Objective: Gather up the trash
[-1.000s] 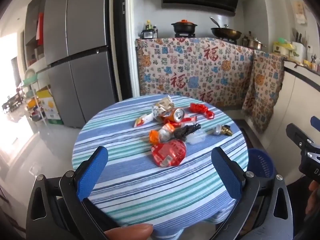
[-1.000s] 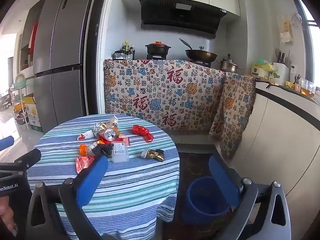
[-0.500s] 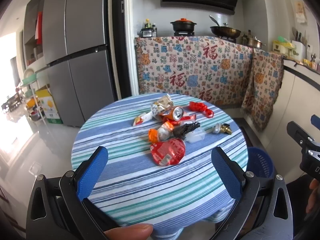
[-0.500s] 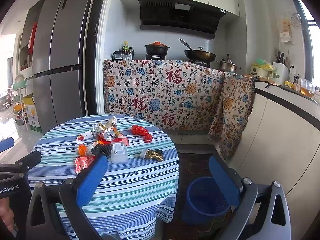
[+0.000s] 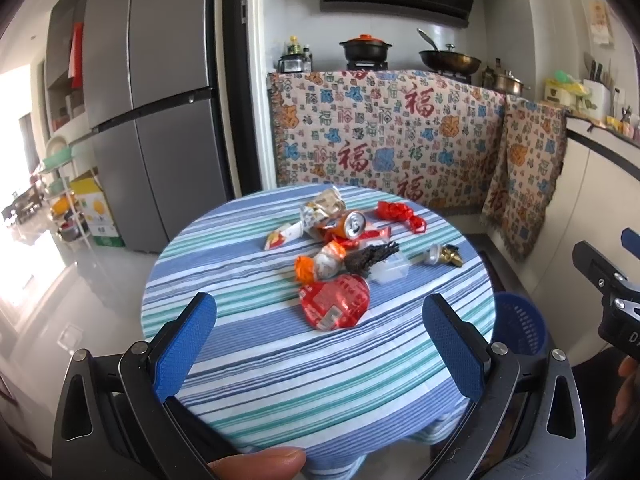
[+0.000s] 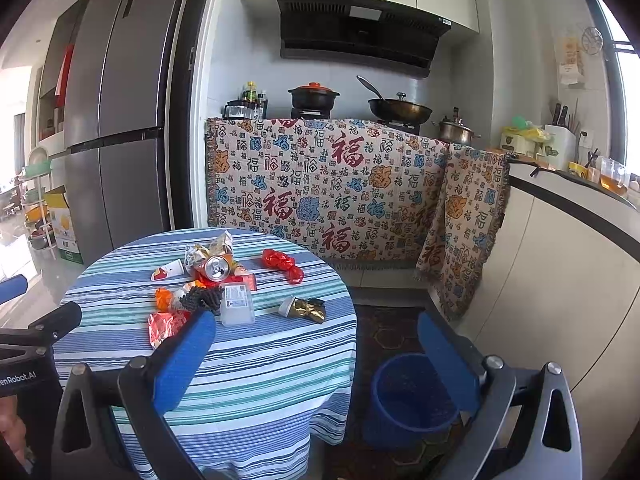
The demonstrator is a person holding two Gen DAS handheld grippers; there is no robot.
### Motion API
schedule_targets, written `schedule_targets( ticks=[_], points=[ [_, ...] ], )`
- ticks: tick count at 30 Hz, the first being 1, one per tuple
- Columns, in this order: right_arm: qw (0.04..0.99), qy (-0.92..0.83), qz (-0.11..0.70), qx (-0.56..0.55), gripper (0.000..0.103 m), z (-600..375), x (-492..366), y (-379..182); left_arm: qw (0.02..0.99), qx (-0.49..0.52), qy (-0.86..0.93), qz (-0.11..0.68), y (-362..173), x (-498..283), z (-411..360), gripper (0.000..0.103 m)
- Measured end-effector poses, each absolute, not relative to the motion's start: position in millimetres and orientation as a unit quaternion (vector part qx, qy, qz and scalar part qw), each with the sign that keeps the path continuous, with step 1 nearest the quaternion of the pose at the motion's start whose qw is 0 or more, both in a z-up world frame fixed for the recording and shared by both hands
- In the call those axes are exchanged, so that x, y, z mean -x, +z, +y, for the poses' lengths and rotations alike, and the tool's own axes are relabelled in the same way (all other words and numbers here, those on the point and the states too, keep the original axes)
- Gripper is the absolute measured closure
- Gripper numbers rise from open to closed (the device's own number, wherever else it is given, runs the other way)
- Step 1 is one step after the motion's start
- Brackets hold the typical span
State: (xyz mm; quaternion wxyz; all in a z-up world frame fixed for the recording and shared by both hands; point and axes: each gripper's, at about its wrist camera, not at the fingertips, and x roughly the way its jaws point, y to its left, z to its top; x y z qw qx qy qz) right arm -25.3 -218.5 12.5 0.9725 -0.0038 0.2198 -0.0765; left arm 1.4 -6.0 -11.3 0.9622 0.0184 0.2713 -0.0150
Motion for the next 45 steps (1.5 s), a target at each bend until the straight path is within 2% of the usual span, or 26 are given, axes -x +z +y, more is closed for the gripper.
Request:
schedule_targets(
  ticks=[45],
  points=[
    [0.971,-0.078,0.226,0.002,0.000,-220.4,25.8,10.0,0.961,-0.019,-0.015,0.275,-15.7,-4.1,-4.3,0.000]
  ],
)
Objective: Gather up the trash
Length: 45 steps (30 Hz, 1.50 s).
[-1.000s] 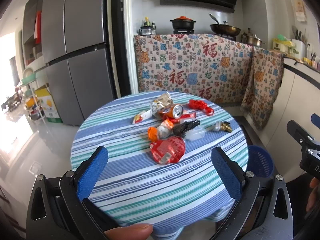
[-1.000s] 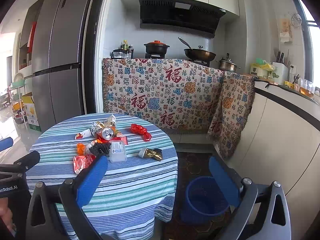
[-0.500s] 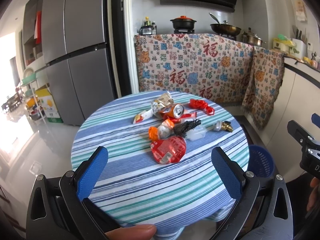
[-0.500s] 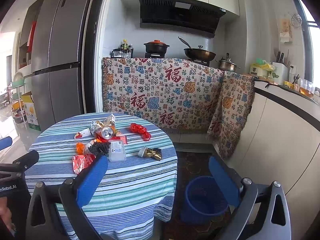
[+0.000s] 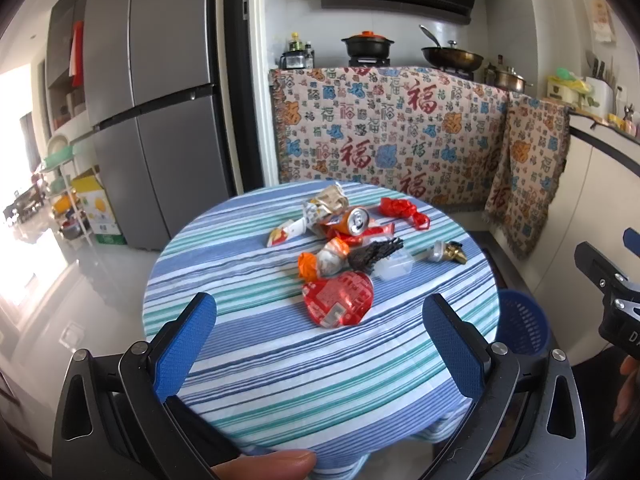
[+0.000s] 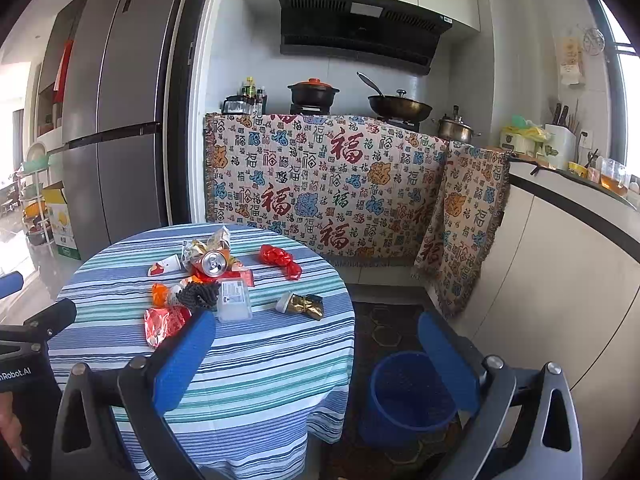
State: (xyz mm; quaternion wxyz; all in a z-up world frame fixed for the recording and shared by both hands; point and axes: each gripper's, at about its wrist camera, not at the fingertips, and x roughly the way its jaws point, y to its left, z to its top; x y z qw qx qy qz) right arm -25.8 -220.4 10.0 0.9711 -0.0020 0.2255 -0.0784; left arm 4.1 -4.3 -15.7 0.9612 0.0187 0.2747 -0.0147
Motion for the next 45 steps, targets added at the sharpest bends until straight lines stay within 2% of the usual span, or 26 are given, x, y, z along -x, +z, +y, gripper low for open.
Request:
schedule_targets(
  ticks=[24,33,45],
  points=[
    [0.967,-0.080,0.242,-0.003,0.000,-221.9,12.9,-2.6,0.953,-0.016,0.000,0.303,-40.0,-18.8,9.4,0.000],
    [0.958,-0.089,0.272,-0.016,0.000,-232.7,-14.9,-39.0,0.931,0.026,-0.031,0.362,-89.4,-55.1,27.1,0.000],
    [0.932,-0.060,0.356,0.006,0.000,-241.7,-84.7,-107.9,0.894,-0.041,-0.048,0.444,-156.4,-107.0,-2.5,0.001]
  ],
)
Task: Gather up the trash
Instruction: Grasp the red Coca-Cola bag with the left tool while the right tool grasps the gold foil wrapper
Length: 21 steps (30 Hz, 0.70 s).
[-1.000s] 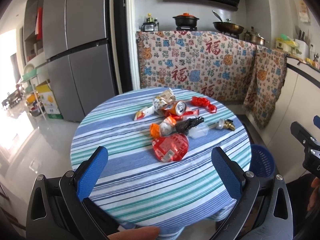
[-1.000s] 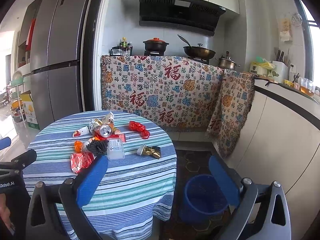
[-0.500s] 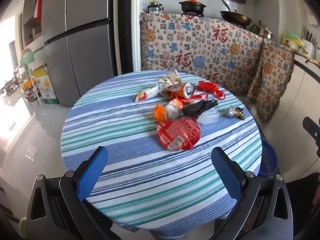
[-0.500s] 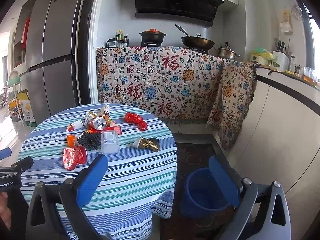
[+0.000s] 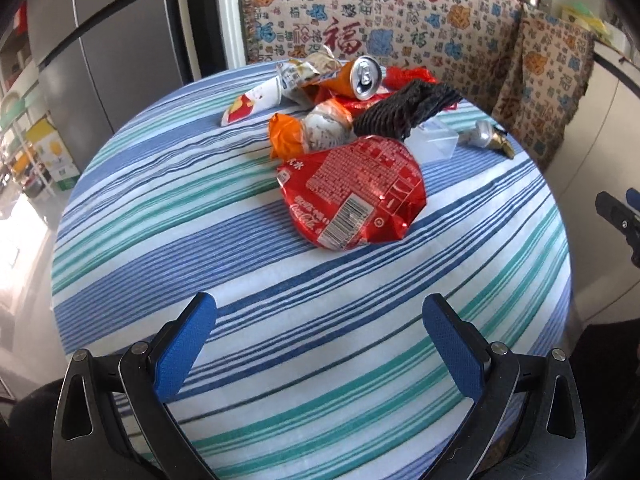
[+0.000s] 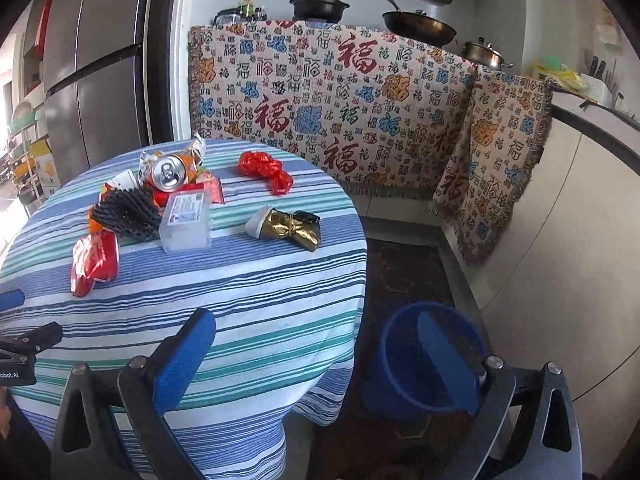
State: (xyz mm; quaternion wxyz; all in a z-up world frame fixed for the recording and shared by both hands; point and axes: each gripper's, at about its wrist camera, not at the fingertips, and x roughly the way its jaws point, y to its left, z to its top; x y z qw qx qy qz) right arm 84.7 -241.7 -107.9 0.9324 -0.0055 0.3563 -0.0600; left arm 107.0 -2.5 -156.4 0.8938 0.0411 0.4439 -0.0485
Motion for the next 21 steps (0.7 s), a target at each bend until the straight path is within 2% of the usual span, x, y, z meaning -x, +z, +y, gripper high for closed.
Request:
schedule_targets(
  ticks=[12,21],
  points=[
    [0.897,0.009,0.441,-0.008,0.000,-241.2,-174.8,-178.9,0.883,-0.066,-0.082,0.457,-177.0,-141.2,-3.3,0.000],
    [0.898,0.053,0.436,-0.007,0.000,-242.9,-201.2,-181.2,0.867,-0.102,-0.180,0.454,-178.6,-170.2,-4.0,0.000]
  ],
)
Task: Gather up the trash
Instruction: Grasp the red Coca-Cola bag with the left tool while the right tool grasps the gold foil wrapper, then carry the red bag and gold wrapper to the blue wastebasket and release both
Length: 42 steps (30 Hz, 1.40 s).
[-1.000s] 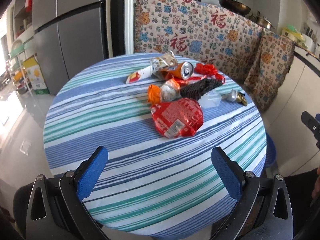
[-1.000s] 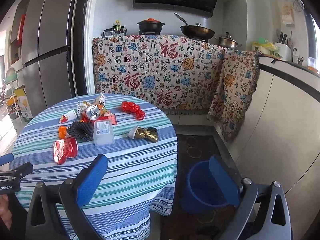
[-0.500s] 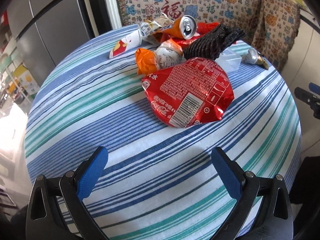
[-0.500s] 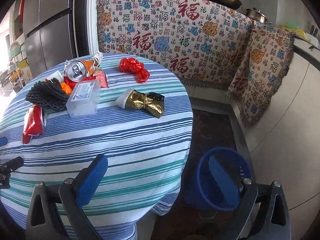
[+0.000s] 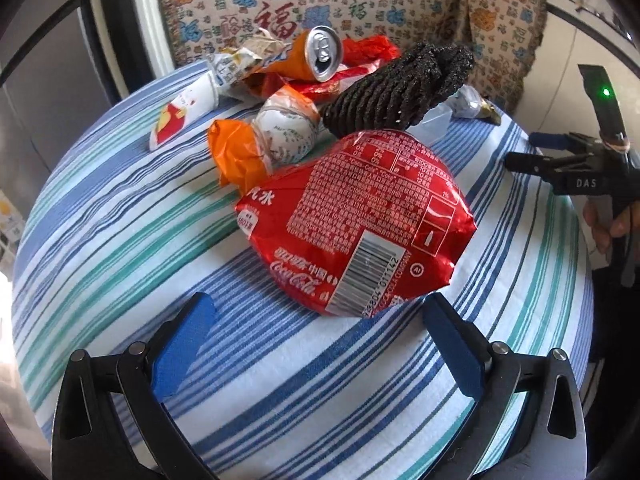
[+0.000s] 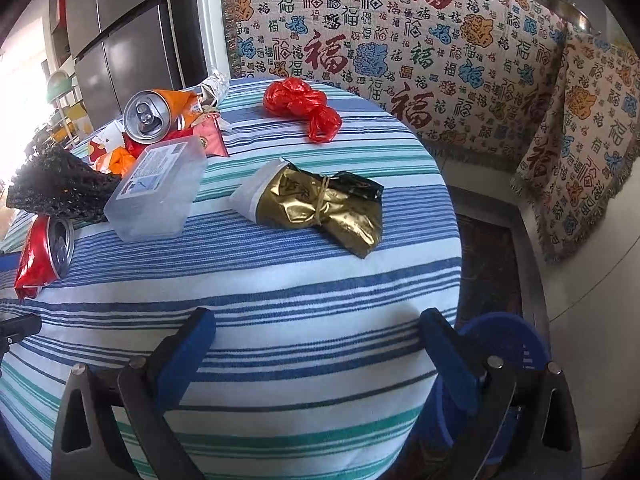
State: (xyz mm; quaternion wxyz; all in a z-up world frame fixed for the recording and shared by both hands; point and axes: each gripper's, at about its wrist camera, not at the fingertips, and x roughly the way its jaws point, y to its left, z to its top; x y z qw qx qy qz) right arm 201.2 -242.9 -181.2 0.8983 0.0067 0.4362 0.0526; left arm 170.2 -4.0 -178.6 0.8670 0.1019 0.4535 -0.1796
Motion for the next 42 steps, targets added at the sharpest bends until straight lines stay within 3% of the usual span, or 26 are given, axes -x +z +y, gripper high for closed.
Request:
schedule_targets(
  ticks=[13,14,16,18,22,26,32,35,36,37,42],
  points=[
    [0.885,0.080,0.458,0.008,0.000,-243.8,-241.2,-180.8,0.853,-0.134,-0.245,0.440,-177.7,-226.4,-16.8,0.001],
    [0.885,0.081,0.458,0.009,0.000,-243.9,-245.0,-180.9,0.855,-0.134,-0.243,0.437,-177.0,-227.3,-18.7,0.004],
    [0.887,0.079,0.455,0.007,0.000,-244.1,-250.3,-181.4,0.860,-0.133,-0.246,0.428,-175.4,-222.0,-20.1,0.019],
    [0.890,0.075,0.451,0.005,0.000,-243.5,-254.1,-181.6,0.864,-0.135,-0.238,0.423,-175.2,-218.3,-19.4,0.020],
    [0.895,0.094,0.437,0.011,0.020,-231.8,-256.2,-178.6,0.881,-0.134,-0.200,0.407,-170.4,-203.9,-14.3,0.020],
    [0.893,0.111,0.437,0.019,0.024,-216.1,-253.6,-178.3,0.892,-0.128,-0.118,0.418,-172.5,-193.8,11.8,0.020],
    [0.887,0.138,0.439,0.035,0.023,-196.3,-241.1,-177.8,0.897,-0.056,-0.002,0.439,-173.3,-201.9,75.7,0.020],
    [0.884,0.150,0.440,0.042,0.021,-199.7,-237.4,-178.2,0.893,-0.016,-0.006,0.449,-179.4,-210.0,89.6,0.014],
    [0.882,0.156,0.442,0.046,0.021,-201.8,-237.0,-178.5,0.893,-0.019,-0.003,0.450,-180.7,-212.7,89.1,0.006],
    [0.880,0.161,0.444,0.049,0.017,-204.5,-237.5,-178.9,0.892,-0.026,0.000,0.452,-182.7,-216.4,87.7,0.000],
    [0.880,0.161,0.444,0.048,0.002,-218.8,-248.9,-184.4,0.889,-0.013,-0.011,0.458,-185.2,-230.7,87.9,0.000]
  ],
)
